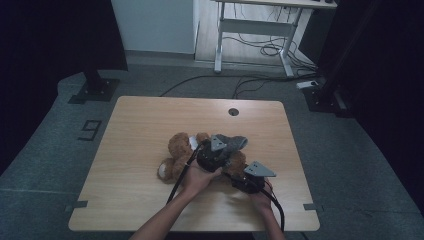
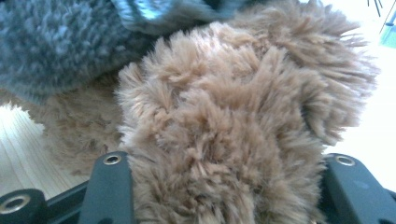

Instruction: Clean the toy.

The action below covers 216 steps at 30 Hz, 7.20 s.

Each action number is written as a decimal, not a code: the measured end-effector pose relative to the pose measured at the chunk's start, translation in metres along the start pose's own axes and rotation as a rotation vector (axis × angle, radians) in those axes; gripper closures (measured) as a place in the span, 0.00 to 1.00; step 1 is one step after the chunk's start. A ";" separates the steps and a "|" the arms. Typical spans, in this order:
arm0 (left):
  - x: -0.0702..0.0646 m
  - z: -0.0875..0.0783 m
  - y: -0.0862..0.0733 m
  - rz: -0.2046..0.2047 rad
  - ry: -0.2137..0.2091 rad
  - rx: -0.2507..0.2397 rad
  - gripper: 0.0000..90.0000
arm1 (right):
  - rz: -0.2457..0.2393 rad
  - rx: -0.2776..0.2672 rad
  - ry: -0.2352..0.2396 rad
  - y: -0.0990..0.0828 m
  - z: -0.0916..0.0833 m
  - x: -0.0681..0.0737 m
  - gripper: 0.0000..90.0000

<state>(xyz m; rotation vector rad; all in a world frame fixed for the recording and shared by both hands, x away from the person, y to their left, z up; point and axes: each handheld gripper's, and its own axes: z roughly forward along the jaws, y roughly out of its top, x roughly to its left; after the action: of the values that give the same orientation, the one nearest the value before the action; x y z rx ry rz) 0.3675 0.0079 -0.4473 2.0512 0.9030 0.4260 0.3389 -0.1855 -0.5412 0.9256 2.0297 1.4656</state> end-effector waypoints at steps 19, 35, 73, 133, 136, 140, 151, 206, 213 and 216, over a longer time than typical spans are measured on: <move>0.095 -0.057 -0.056 -0.183 0.089 -0.040 0.83 | 0.007 -0.010 0.009 0.000 0.001 0.000 0.48; 0.156 -0.040 -0.089 -0.291 0.155 0.104 0.83 | 0.010 -0.012 0.008 -0.001 0.001 -0.001 0.48; 0.038 -0.010 -0.006 -0.114 -0.063 0.019 0.83 | -0.034 -0.005 -0.018 0.000 0.002 0.003 0.48; 0.104 -0.041 -0.030 -0.227 0.023 0.013 0.82 | -0.084 -0.019 -0.109 0.004 0.021 0.000 0.49; 0.097 -0.047 -0.039 -0.215 0.015 -0.003 0.82 | -0.068 -0.011 -0.096 0.004 0.016 0.001 0.39; 0.087 -0.053 -0.052 -0.196 -0.002 -0.029 0.83 | -0.021 -0.002 -0.058 0.006 0.003 -0.001 0.22; 0.064 -0.066 -0.077 -0.154 -0.007 -0.106 0.83 | 0.117 -0.042 0.047 0.030 -0.026 -0.016 0.08; 0.077 -0.072 -0.076 -0.207 -0.027 -0.188 0.83 | -0.031 0.001 -0.027 0.032 0.014 -0.007 0.46; 0.071 -0.081 -0.063 -0.196 -0.032 -0.200 0.82 | 0.000 0.005 -0.018 0.022 0.010 -0.010 0.46; 0.066 -0.092 -0.048 -0.175 -0.039 -0.241 0.82 | 0.016 -0.001 -0.017 0.020 0.011 -0.009 0.46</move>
<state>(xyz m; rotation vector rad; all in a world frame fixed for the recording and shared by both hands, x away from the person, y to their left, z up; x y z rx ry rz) 0.3378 0.1260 -0.4325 1.7407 0.9503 0.3789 0.3575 -0.1817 -0.5256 0.9526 2.0133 1.4624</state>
